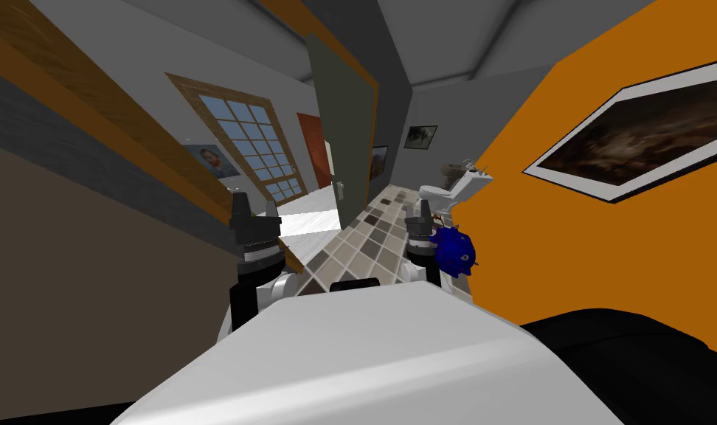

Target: Push the door open

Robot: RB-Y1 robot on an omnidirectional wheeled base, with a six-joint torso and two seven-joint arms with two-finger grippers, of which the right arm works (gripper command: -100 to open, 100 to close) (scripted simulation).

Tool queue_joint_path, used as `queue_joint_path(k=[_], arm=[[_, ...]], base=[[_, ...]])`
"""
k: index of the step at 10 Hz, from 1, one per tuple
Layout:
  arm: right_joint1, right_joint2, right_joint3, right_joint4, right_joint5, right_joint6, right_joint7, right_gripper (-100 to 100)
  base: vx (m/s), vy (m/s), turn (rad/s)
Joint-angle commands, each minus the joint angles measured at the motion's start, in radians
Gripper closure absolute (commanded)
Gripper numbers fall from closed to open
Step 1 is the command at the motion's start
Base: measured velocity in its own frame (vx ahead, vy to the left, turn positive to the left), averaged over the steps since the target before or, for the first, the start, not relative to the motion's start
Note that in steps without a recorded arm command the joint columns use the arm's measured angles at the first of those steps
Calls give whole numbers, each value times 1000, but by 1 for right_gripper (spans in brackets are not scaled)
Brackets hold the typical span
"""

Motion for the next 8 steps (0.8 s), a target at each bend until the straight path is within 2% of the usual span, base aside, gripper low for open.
queue_joint_path(k=[1, 5, 8], arm=[[0, -6, 13, 11, 12, 3, -9, -100], [1, -22, 48, 40, 45, 13, -34, -100], [2, -39, 93, 79, 88, 26, -66, -100]], base=[[134, -18, 27], [224, -21, 32], [249, -19, 51]])
